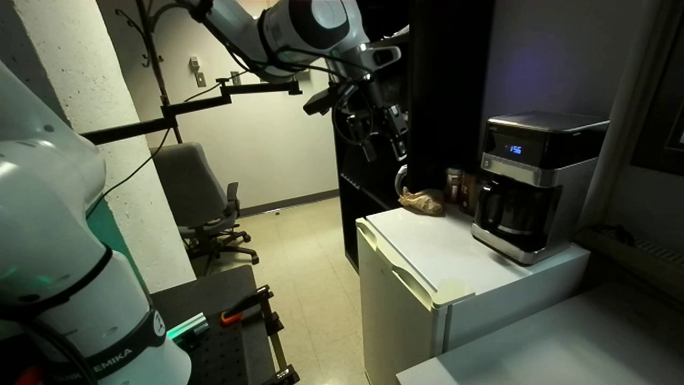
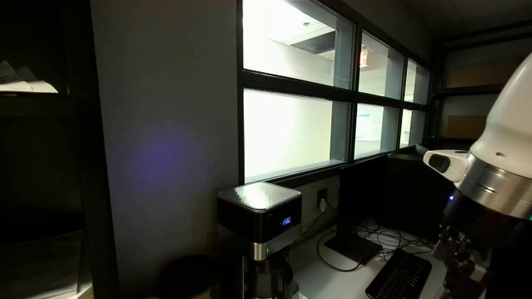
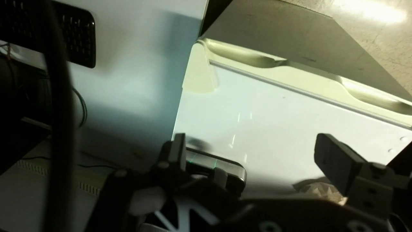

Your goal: Turn on the coffeemaker.

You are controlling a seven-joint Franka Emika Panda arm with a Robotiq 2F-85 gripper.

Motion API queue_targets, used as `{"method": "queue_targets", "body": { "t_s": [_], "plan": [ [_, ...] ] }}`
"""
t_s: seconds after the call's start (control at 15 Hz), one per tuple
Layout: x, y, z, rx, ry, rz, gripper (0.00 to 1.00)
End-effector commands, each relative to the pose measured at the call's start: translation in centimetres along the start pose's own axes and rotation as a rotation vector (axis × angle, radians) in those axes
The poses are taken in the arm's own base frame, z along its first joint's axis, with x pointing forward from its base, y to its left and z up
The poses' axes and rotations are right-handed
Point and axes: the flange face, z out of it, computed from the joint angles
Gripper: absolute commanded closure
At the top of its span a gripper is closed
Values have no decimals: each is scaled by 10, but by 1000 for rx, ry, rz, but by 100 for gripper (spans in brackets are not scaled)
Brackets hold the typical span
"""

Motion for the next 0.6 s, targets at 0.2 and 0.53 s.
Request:
{"method": "queue_targets", "body": {
  "t_s": [0.2,0.53],
  "plan": [
    [68,4,38,-21,111,-3,0],
    [106,11,70,-146,162,-78,0]
  ]
}}
